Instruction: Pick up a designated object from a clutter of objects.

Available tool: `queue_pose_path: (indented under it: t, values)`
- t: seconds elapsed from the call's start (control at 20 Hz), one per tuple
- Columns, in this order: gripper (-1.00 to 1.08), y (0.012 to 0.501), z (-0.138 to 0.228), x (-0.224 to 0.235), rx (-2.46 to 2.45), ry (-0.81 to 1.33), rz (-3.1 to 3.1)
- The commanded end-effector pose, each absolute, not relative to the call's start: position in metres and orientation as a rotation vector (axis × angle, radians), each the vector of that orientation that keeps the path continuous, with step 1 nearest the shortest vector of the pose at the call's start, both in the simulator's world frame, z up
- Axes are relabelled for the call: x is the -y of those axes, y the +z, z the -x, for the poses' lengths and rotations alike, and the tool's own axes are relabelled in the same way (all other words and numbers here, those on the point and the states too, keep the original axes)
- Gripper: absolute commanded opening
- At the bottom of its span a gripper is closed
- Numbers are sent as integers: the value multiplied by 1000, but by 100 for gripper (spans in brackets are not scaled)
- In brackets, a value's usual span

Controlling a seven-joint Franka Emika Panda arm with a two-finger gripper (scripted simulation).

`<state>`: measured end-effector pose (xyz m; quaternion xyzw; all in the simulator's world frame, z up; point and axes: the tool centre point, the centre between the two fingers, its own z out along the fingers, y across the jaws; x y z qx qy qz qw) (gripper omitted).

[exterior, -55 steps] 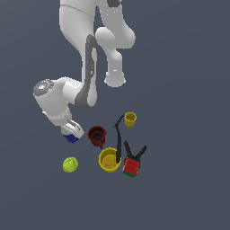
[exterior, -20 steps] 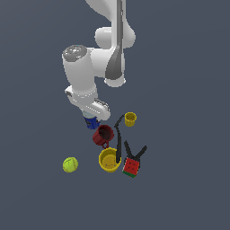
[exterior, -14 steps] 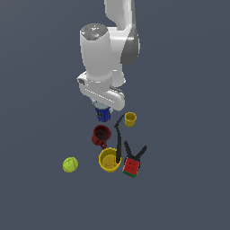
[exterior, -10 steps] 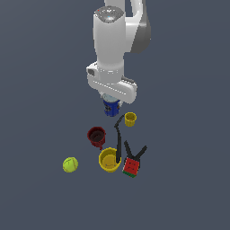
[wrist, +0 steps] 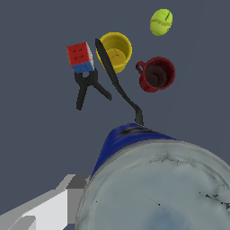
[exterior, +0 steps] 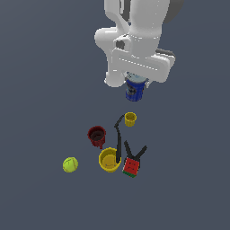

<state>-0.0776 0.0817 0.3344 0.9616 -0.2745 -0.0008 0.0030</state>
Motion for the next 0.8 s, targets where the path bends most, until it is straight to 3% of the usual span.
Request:
queue_pose_path:
  t: [0.0,0.35,0.75]
  values:
    - [-100,355,81,-105,862,1,-3017]
    - [-100,392,87,-151,862,0,-3020]
    - [-100,407,87,-169,863,0,-3021]
